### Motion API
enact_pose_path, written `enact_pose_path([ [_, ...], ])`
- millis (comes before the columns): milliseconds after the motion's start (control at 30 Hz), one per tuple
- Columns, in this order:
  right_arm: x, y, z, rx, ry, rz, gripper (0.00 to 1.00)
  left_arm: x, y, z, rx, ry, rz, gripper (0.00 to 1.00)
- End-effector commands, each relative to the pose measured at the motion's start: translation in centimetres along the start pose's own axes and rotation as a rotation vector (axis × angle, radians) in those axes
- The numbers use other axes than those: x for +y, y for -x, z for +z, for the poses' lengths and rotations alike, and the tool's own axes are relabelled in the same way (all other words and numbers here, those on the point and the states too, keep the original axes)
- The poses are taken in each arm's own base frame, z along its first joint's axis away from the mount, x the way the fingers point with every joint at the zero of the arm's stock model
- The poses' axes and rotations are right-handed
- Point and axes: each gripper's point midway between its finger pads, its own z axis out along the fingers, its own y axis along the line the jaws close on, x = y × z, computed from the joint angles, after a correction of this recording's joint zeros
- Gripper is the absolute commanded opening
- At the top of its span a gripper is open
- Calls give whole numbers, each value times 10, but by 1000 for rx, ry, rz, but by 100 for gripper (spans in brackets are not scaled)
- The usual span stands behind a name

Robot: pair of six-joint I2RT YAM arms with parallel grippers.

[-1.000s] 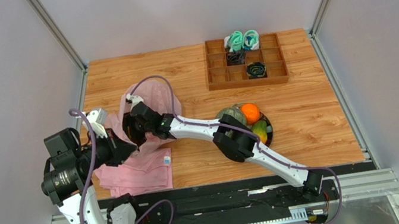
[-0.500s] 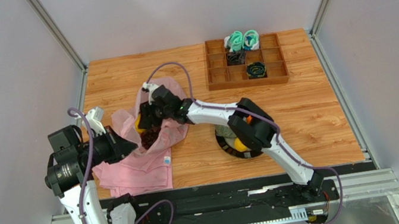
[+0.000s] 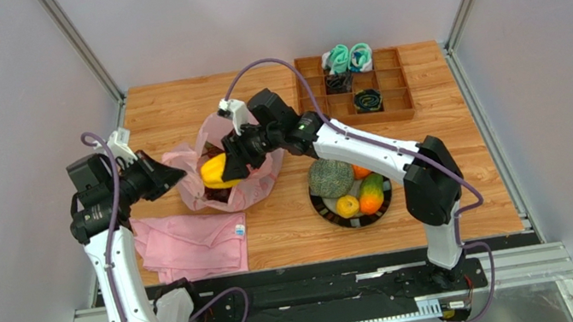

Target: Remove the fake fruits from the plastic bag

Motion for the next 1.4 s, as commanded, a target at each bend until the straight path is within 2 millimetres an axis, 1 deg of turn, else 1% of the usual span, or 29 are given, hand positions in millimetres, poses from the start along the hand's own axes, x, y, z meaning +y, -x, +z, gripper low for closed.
enact_pose_path([
  [0,29,-45,-63,206,111,-229,0,-5,39,8,-112,-30,10,0],
  [33,26,-51,-74,231,101,-248,0,-5,39,8,-115,-31,3,0],
  [67,30,-65,-98,262,94,-270,0,-5,41,7,-124,-29,10,0],
  [133,18,-77,-123,278,49,-353,0,-8,42,5,-147,-34,29,0],
  [167,15,-95,-145,299,22,-359,0,-8,41,4,-149,-35,30,0],
  [200,10,-100,-158,297,-10,-372,0,-10,39,4,-149,-39,27,0],
  [233,-1,-105,-173,294,-49,-371,0,-10,36,3,-150,-43,26,0],
  [267,-10,-116,-185,309,-84,-342,0,-10,34,2,-149,-43,22,0],
  [300,-13,-126,-203,298,-114,-328,0,-10,31,3,-146,-46,15,0],
  [333,-26,-131,-217,296,-153,-309,0,-11,29,0,-153,-47,21,0],
  [400,-34,-151,-241,321,-207,-330,0,-11,26,0,-156,-45,20,0],
  [433,-42,-154,-251,323,-235,-357,0,-13,24,-3,-163,-47,28,0],
  [567,-58,-182,-281,379,-311,-341,0,-13,20,-4,-163,-46,24,0],
  [633,-73,-193,-289,389,-360,-283,0,-12,18,-4,-161,-45,19,0],
  [700,-82,-196,-290,380,-377,-247,0,-11,17,-3,-160,-44,13,0],
  [733,-90,-204,-289,400,-388,-222,0,-11,16,-3,-156,-43,7,0],
  [767,-95,-204,-287,401,-395,-230,0,-12,16,-3,-156,-46,6,0],
  [833,-103,-210,-286,426,-407,-237,0,-12,17,-3,-151,-49,5,0],
  [867,-107,-217,-284,450,-408,-231,0,-12,17,-3,-148,-46,2,0],
  [933,-112,-220,-284,460,-410,-260,0,-12,19,-3,-148,-43,10,0],
  [967,-114,-224,-283,468,-412,-257,0,-11,18,-4,-149,-38,10,0],
  [1100,-111,-221,-277,445,-398,-232,0,-9,14,-3,-145,-35,6,0],
  [1167,-104,-225,-272,456,-390,-177,0,-8,12,-3,-145,-33,0,0],
  [1200,-99,-225,-269,455,-359,-175,0,-7,9,-2,-140,-32,-7,0],
  [1233,-98,-222,-264,447,-369,-177,0,-6,9,-1,-140,-30,-7,0],
  [1367,-100,-228,-256,491,-360,-169,0,-6,7,0,-133,-37,-15,0],
])
